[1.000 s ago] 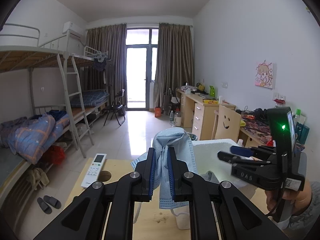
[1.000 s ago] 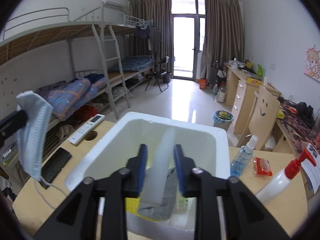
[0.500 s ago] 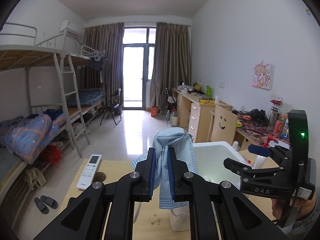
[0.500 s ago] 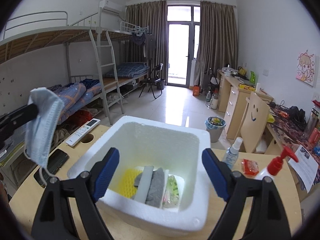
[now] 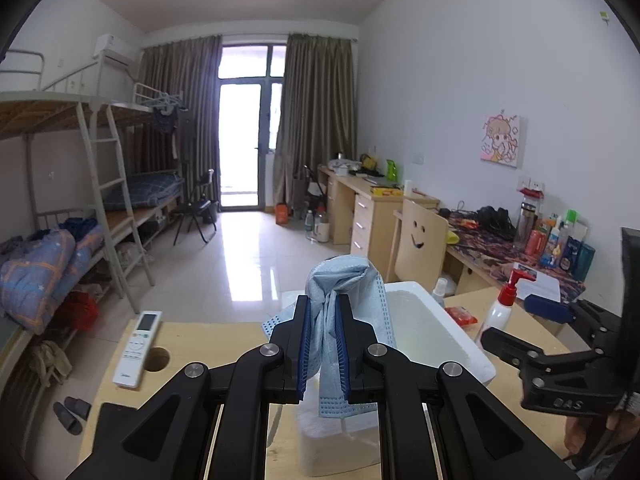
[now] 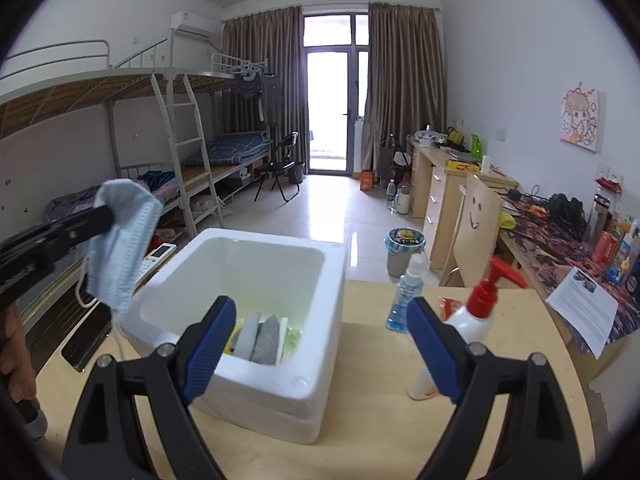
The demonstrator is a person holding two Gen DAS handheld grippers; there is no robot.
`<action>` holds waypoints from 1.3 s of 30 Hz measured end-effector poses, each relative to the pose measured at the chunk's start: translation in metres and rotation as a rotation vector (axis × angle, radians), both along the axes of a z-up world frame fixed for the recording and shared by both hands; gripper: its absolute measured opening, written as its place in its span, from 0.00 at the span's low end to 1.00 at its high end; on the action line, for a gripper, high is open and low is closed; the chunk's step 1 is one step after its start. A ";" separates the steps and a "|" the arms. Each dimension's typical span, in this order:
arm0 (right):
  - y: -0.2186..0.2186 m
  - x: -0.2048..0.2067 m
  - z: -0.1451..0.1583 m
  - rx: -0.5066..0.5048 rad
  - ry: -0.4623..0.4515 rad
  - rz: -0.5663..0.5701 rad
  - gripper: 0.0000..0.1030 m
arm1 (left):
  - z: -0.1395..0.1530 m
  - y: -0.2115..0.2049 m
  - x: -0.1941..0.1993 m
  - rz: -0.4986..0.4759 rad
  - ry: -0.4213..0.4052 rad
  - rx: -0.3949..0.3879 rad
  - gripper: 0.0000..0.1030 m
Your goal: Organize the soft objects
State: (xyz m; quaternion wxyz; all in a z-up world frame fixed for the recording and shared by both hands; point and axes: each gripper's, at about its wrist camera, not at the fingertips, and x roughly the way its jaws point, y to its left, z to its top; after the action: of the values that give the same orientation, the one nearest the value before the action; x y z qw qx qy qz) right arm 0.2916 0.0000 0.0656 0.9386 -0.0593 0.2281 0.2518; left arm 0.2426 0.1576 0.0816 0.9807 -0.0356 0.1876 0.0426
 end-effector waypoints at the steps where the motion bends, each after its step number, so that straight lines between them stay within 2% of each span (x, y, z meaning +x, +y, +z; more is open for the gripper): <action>1: -0.004 -0.001 0.000 0.001 -0.002 -0.009 0.87 | 0.000 -0.004 0.004 -0.011 0.003 0.000 0.12; 9: -0.028 -0.007 -0.002 0.026 -0.002 -0.068 0.87 | 0.000 -0.023 0.025 -0.059 0.021 0.021 0.12; 29: -0.065 -0.019 -0.012 0.030 -0.008 -0.152 0.87 | -0.014 -0.034 0.063 -0.050 0.092 0.038 0.13; 31: -0.067 -0.019 -0.012 0.028 -0.009 -0.159 0.87 | -0.015 -0.035 0.066 -0.040 0.102 0.043 0.19; 33: -0.070 -0.020 -0.012 0.031 -0.011 -0.165 0.87 | -0.017 -0.035 0.068 -0.029 0.108 0.044 0.35; 34: -0.071 -0.021 -0.012 0.032 -0.011 -0.166 0.87 | -0.018 -0.035 0.068 -0.017 0.105 0.045 0.37; 35: -0.071 -0.022 -0.012 0.031 -0.012 -0.168 0.87 | -0.018 -0.035 0.068 -0.010 0.103 0.049 0.43; 37: -0.072 -0.024 -0.011 0.033 -0.017 -0.171 0.87 | -0.017 -0.037 0.067 0.010 0.095 0.066 0.60; 38: -0.074 -0.023 -0.012 0.035 -0.017 -0.171 0.87 | -0.016 -0.037 0.066 0.014 0.090 0.071 0.75; 39: -0.074 -0.024 -0.011 0.038 -0.016 -0.170 0.87 | -0.015 -0.038 0.063 0.022 0.077 0.078 0.86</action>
State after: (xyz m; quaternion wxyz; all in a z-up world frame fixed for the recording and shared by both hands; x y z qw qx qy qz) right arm 0.2679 -0.0742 0.0542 0.9594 -0.0237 0.2199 0.1750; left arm 0.3054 0.1194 0.0669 0.9729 0.0022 0.2229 0.0620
